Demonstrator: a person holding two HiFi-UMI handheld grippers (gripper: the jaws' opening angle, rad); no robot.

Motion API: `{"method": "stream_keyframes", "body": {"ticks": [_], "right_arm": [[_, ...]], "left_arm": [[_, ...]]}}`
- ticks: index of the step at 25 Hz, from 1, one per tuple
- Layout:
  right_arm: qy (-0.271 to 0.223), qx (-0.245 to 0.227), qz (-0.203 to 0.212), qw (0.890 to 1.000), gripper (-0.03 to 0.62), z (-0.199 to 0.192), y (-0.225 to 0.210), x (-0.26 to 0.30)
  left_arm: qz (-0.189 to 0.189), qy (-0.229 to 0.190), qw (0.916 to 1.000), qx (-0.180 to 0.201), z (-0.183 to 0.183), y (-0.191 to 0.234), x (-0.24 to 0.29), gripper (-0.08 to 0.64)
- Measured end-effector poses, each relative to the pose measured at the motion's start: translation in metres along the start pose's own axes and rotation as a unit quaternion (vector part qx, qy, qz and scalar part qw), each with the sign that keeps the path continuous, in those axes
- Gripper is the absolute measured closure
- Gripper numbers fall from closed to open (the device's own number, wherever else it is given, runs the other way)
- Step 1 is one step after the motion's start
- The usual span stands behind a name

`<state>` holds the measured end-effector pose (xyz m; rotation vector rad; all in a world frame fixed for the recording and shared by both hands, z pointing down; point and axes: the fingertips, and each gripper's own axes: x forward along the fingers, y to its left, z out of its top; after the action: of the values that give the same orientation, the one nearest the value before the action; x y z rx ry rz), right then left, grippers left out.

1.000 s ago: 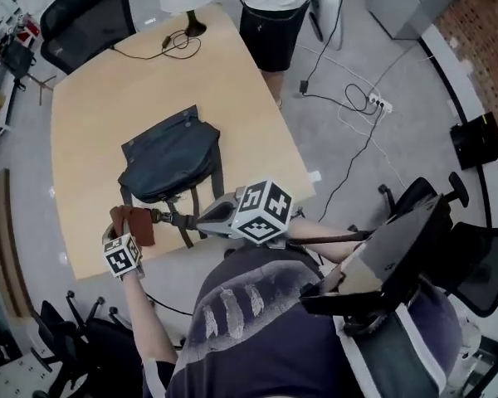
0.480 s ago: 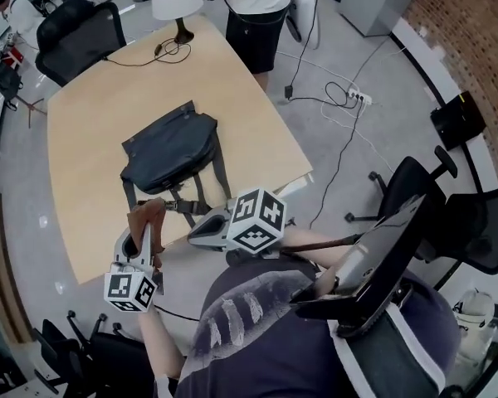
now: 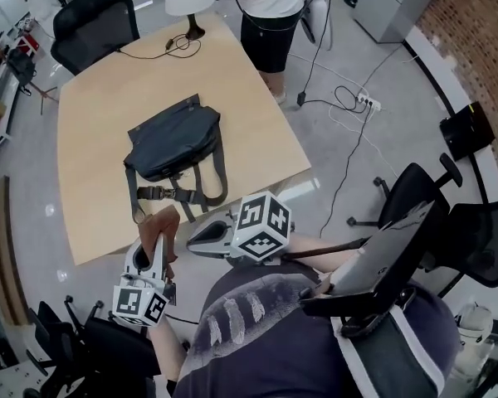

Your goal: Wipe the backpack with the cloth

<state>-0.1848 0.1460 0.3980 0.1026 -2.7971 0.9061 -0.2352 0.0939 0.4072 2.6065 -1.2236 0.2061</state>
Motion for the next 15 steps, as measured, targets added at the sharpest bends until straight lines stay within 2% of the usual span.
{"method": "stream_keyframes", "body": {"ticks": [5,9,15], "right_arm": [[-0.017,0.018,-0.001,1.0,0.591,-0.032,0.015,-0.05],[-0.037,0.056,0.017,0.998,0.591,-0.061,0.031,-0.101],[-0.05,0.087,0.034,0.994,0.592,-0.093,0.043,-0.132]], "left_arm": [[-0.012,-0.004,0.9989,0.044,0.009,-0.071,0.014,0.503],[0.01,-0.01,0.9992,0.038,0.014,-0.123,0.02,0.503],[0.017,0.029,0.9965,0.076,0.003,-0.189,0.008,0.503]]}}
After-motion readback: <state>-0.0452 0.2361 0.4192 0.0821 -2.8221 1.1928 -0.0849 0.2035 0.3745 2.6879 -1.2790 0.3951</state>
